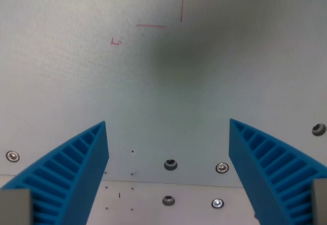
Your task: Rotate around gripper positive z
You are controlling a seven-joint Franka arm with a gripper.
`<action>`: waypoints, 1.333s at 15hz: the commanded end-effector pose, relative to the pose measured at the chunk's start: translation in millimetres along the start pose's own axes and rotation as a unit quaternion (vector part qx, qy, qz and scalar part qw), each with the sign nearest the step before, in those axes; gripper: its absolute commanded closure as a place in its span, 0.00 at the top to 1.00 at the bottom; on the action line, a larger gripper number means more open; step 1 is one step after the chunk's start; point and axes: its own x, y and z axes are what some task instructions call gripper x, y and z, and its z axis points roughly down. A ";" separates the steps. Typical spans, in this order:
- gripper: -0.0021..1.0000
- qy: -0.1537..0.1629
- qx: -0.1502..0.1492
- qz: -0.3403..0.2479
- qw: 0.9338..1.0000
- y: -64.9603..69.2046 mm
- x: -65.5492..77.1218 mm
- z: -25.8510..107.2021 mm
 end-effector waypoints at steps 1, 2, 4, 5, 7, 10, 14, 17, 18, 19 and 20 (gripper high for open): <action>1.00 0.003 -0.001 0.048 0.999 0.3 0.3 -2.5; 1.00 0.003 -0.001 0.054 0.999 0.3 0.3 -2.5; 1.00 0.003 -0.001 0.066 0.998 0.3 0.3 -2.5; 1.00 0.003 -0.001 0.072 0.997 0.3 0.3 -2.5; 1.00 0.003 -0.001 0.083 0.997 0.3 0.3 -2.5; 1.00 0.003 -0.001 0.101 0.995 0.3 0.3 -2.5; 1.00 0.003 -0.001 0.124 0.992 0.3 0.3 -2.5; 1.00 0.003 -0.001 0.141 0.990 0.3 0.3 -2.5; 1.00 0.003 0.000 0.147 0.989 0.3 0.3 -2.5; 1.00 0.003 0.000 0.153 0.988 0.3 0.3 -2.5; 1.00 0.003 0.000 0.159 0.987 0.3 0.3 -2.5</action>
